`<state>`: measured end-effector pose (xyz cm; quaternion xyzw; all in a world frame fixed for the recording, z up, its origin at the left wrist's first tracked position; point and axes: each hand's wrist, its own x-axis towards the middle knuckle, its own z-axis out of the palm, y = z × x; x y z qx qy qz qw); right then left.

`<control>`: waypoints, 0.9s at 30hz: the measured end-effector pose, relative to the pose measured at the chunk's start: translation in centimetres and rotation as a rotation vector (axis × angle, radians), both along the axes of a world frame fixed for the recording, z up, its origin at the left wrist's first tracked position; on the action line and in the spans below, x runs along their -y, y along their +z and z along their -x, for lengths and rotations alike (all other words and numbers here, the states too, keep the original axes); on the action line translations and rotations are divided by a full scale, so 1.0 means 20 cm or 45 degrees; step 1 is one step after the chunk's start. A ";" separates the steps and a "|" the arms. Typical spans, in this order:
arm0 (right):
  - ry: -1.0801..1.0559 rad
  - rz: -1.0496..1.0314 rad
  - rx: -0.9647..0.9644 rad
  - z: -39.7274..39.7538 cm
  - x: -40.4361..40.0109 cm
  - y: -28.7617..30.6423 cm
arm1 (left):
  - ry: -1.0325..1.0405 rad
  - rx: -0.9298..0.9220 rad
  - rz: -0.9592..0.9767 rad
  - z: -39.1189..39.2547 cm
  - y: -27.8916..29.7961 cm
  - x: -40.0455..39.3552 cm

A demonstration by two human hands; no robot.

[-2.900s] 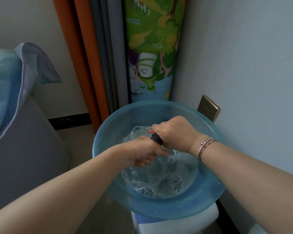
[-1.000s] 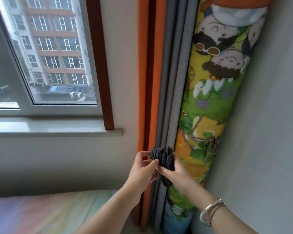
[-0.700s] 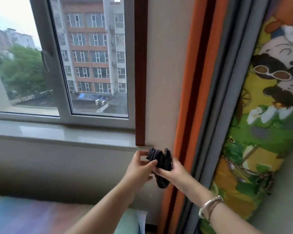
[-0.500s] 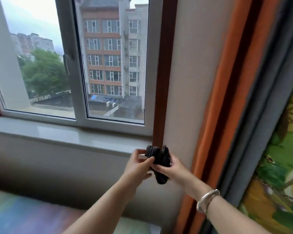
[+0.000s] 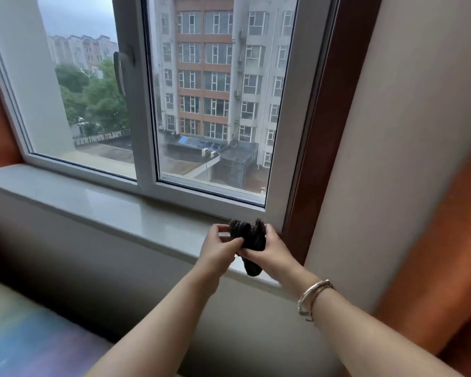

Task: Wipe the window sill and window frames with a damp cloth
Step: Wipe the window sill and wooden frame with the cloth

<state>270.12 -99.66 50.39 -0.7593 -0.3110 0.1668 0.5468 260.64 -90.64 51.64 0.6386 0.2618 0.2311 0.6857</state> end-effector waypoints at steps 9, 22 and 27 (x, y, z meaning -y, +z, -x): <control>0.050 0.021 -0.456 -0.64 -0.45 -0.26 | 0.227 -0.170 -0.053 -0.74 -0.23 -0.43; -0.004 0.117 0.091 -0.67 -0.61 -0.35 | 0.153 -0.202 -0.313 -0.81 -0.23 -0.69; -0.190 -0.103 -0.270 -0.68 -0.66 -0.24 | 0.201 -0.499 -0.843 -0.81 -0.21 -0.86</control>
